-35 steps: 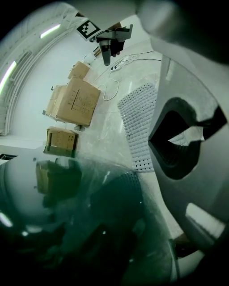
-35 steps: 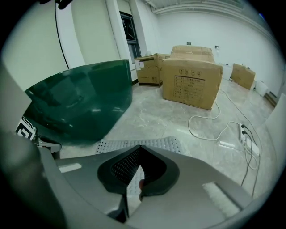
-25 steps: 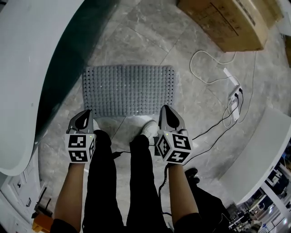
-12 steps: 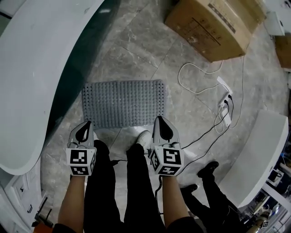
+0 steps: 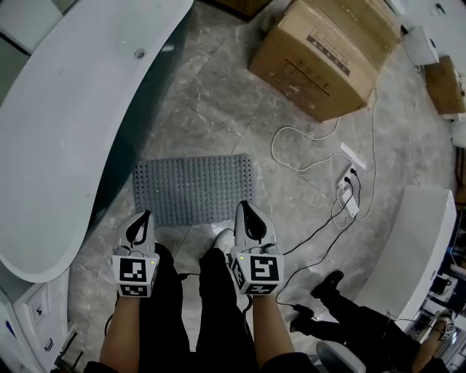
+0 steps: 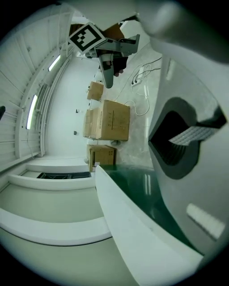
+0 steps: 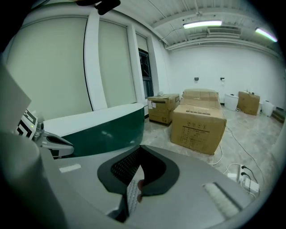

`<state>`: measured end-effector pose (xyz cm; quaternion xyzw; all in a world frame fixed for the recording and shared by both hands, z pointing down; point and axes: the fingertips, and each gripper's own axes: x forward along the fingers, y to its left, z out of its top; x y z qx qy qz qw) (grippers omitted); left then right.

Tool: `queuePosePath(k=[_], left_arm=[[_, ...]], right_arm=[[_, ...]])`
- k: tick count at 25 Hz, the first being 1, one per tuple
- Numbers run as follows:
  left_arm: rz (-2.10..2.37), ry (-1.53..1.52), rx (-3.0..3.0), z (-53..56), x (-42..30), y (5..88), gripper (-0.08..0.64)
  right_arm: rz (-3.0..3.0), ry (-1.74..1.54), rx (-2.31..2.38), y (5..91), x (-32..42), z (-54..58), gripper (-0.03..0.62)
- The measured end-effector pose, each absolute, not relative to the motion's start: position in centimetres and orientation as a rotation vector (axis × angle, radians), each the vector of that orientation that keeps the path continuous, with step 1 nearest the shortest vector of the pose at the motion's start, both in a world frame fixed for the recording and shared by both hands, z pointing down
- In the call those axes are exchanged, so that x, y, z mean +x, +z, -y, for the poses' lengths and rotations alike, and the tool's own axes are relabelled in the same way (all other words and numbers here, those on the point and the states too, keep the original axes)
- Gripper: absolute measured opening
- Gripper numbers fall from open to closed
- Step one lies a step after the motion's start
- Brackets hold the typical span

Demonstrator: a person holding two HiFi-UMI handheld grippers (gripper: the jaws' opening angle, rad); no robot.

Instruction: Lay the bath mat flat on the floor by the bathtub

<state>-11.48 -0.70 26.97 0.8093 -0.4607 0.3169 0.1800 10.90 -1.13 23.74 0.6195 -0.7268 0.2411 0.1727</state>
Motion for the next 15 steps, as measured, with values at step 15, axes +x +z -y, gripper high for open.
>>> queuePosePath(k=[15], left_arm=[[1.434, 0.789, 2.348, 1.0, -11.8, 16.8, 0.0]], right_arm=[[2.144, 0.594, 1.836, 14.1, 12.0, 1.4, 0.025]])
